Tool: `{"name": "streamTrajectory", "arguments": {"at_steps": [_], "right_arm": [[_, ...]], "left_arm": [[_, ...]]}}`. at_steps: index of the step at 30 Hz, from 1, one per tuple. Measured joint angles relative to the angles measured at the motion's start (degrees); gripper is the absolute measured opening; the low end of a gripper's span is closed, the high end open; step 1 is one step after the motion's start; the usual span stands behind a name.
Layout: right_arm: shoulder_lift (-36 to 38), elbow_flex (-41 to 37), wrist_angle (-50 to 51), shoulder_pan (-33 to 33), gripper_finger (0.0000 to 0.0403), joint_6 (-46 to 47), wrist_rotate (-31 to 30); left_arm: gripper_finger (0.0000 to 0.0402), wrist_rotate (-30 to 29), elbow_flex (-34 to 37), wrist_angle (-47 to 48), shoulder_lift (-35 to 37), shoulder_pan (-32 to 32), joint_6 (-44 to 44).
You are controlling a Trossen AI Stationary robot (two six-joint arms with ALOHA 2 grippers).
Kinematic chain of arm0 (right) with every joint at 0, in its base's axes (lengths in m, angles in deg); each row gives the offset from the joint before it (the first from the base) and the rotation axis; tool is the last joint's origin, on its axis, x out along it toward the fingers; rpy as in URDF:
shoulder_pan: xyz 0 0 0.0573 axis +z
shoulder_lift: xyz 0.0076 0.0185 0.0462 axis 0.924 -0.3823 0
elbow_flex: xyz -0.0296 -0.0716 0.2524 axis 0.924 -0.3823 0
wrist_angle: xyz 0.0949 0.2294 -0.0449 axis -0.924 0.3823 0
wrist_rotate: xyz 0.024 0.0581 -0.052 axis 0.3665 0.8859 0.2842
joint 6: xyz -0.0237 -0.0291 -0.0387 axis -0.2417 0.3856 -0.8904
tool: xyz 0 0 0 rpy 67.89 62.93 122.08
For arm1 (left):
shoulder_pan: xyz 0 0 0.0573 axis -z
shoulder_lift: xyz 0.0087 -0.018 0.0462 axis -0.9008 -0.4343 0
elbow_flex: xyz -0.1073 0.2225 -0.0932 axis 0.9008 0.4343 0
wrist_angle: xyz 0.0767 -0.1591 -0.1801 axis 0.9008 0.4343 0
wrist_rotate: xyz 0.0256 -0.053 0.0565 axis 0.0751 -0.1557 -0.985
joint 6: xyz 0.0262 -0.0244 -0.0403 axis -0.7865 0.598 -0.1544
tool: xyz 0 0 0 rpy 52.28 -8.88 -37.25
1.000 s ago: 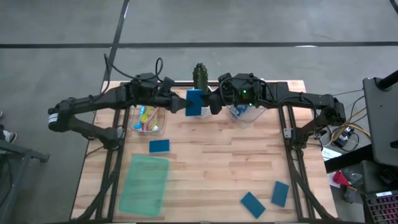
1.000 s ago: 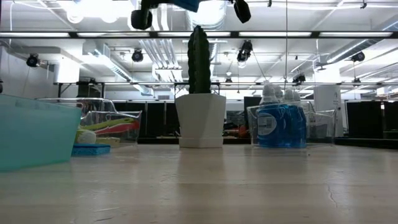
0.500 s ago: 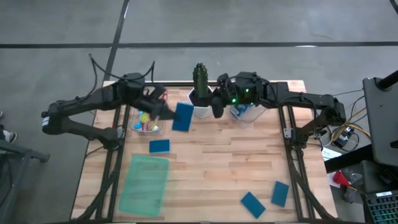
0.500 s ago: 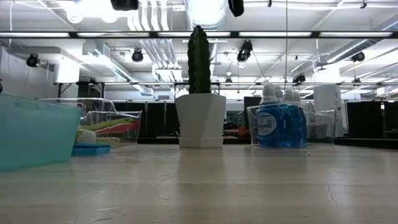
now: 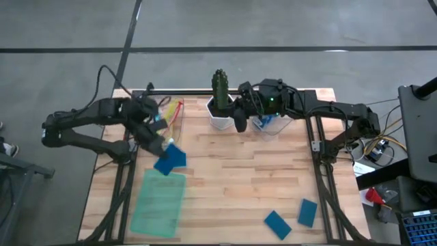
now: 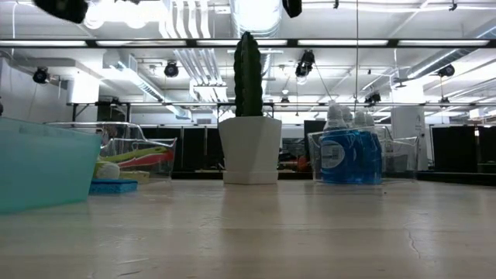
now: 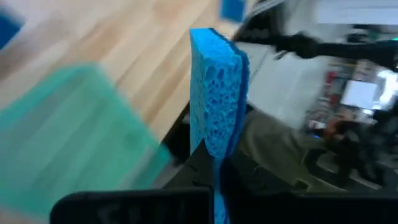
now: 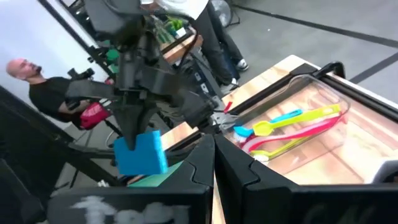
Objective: Pick & Place Kitchen Sink Supplies
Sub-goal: Put the sponge into the green bin
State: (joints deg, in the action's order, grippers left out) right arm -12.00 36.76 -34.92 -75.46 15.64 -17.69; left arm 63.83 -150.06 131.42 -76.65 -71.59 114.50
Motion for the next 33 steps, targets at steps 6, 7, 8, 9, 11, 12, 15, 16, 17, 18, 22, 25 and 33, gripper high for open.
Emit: {"name": "streamTrajectory", "arguments": {"at_steps": [6,7,8,9,11,12,15,16,17,18,22,25,33], "right_arm": [[-0.02,0.0,-0.26,-0.06,0.0008,-2.01,-1.36],[-0.02,0.0,-0.37,-0.08,0.0008,-2.15,-1.42],[-0.02,0.02,-0.47,-0.06,0.0008,-2.2,-1.4],[-0.02,0.0,-0.47,-0.04,0.0008,-2.2,-1.38],[0.0,0.04,-0.41,0.07,0.0008,-2.22,-1.25],[0.0,0.17,-0.38,0.07,0.0008,-2.22,-1.22],[0.01,1.02,-0.35,0.01,0.0008,-2.88,-1.25],[0.05,1.3,-0.4,-0.02,0.0008,-3.13,-1.26],[0.09,1.55,-0.4,-0.04,0.0008,-3.42,-1.26],[0.11,1.86,-0.4,-0.03,0.0008,-3.65,-1.25],[0.11,2.86,-0.36,-0.01,0.0008,-4.75,-1.33],[0.11,3.72,-0.37,-0.01,0.0008,-5.81,-1.46],[0.11,5.13,-0.36,0.05,0.0008,-5.88,-1.49]], "left_arm": [[0.0007,-9.41,0.02,8.83,-1.16,8.02,8.06],[0.0008,-11.41,0.02,9.66,-1.43,9.47,9.59],[0.0009,-13.01,0.02,10.36,-1.85,10.93,11.5],[0.0011,-14.32,0.02,10.81,-2.33,12.5,13.26],[0.0012,-16.07,0.02,10.75,-3.4,16.13,16.11],[0.0012,-16.76,0.02,10.74,-3.91,18.13,17.96],[0.0009,-18.66,0.02,10.81,-5.82,24.0,23.19],[0.0008,-19.25,0.02,10.79,-6.58,25.71,24.87],[0.0008,-20.02,0.02,10.79,-7.4,27.4,26.39],[0.0008,-20.92,0.02,10.79,-8.26,28.94,27.72],[0.0013,-26.47,0.02,10.81,-12.07,33.57,31.53],[0.0016,-29.59,0.03,10.68,-15.67,36.14,34.26],[0.0011,-29.7,0.09,6.99,-25.35,42.03,40.89]]}}
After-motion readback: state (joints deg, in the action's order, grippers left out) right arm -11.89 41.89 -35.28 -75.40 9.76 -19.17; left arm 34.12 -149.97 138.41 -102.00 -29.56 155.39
